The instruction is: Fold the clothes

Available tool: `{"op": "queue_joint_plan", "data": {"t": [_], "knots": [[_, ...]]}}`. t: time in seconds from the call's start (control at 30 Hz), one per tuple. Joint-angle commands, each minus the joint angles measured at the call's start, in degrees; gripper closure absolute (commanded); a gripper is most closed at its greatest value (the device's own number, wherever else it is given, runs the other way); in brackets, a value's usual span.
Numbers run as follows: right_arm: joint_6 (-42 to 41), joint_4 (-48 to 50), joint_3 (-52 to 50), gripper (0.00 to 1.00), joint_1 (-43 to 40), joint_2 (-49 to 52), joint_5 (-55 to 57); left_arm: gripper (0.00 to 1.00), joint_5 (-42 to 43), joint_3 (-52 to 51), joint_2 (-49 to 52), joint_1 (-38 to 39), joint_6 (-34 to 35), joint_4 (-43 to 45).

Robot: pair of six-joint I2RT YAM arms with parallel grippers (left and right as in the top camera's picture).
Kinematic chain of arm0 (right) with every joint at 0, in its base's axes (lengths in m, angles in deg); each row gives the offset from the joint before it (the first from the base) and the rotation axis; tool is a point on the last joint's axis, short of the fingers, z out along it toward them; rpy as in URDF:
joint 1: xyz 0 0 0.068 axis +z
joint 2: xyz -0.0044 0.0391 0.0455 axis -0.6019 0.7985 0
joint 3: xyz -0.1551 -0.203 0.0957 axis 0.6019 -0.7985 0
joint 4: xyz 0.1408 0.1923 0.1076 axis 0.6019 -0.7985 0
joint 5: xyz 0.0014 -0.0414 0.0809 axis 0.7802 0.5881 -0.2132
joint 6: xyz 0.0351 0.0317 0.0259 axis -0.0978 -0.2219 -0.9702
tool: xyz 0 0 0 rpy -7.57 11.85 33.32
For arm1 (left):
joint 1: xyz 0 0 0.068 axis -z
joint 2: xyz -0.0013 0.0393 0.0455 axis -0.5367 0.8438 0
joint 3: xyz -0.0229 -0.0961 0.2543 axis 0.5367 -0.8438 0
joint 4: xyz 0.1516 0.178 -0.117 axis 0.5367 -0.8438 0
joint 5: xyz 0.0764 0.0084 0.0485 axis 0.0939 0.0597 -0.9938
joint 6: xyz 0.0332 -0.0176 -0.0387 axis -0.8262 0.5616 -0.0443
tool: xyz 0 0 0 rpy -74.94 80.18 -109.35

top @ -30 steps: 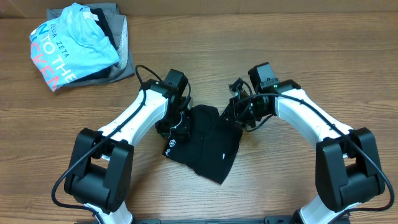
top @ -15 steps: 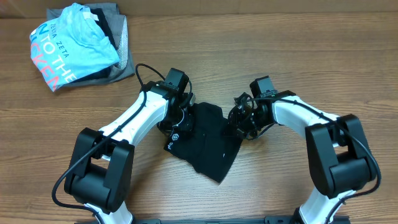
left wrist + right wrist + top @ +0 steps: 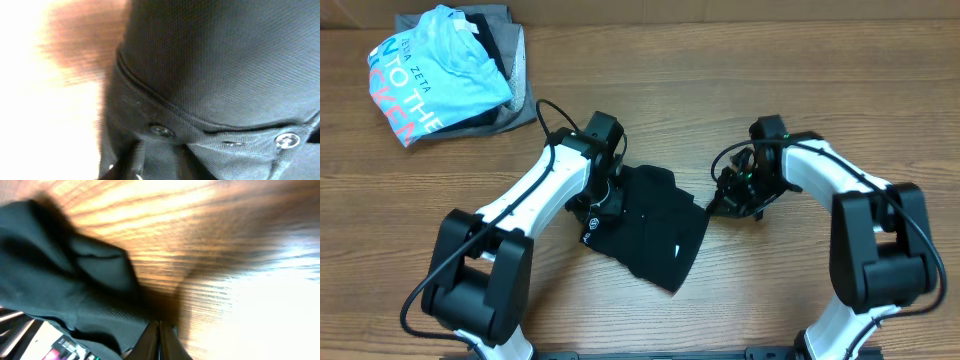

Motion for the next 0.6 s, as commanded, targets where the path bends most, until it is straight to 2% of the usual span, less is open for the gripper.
{"op": "queue_joint_plan", "data": {"t": [0.0, 0.03, 0.07, 0.13, 0.17, 0.23, 0.37, 0.57], "knots": [[0.96, -2.89, 3.89, 0.89, 0.07, -6.03, 6.91, 0.07, -2.71, 2.54, -5.05, -0.7, -0.31, 2.05], [0.96, -3.39, 4.02, 0.85, 0.07, -6.71, 7.15, 0.0, -2.75, 2.54, -5.38, -0.7, -0.87, 2.89], [0.94, -3.67, 4.07, 0.69, 0.07, -7.32, 7.41, 0.0, -2.78, 2.54, -5.46, -0.7, -1.44, 3.5], [0.94, -3.65, 4.07, 0.16, 0.07, -7.69, 8.04, 0.0, -3.39, 2.47, -5.27, -1.14, -1.55, 4.35], [0.94, -3.56, 4.07, 0.0, 0.07, -7.69, 9.05, 0.0, -3.54, 2.47, -5.11, -1.6, -1.55, 4.59], [0.94, -3.34, 4.07, 0.0, 0.07, -7.65, 13.03, 0.0, -2.82, 2.43, -4.7, -3.28, -1.77, 5.6], [0.94, -2.95, 4.07, 0.0, -0.22, -7.65, 20.06, 0.0, 10.69, 2.43, -2.14, -7.67, -11.06, 8.0], [0.5, 0.81, 4.07, 0.0, -3.93, -7.65, 21.49, 0.0, 22.49, 2.4, 4.85, -10.29, -18.58, 6.82]]}}
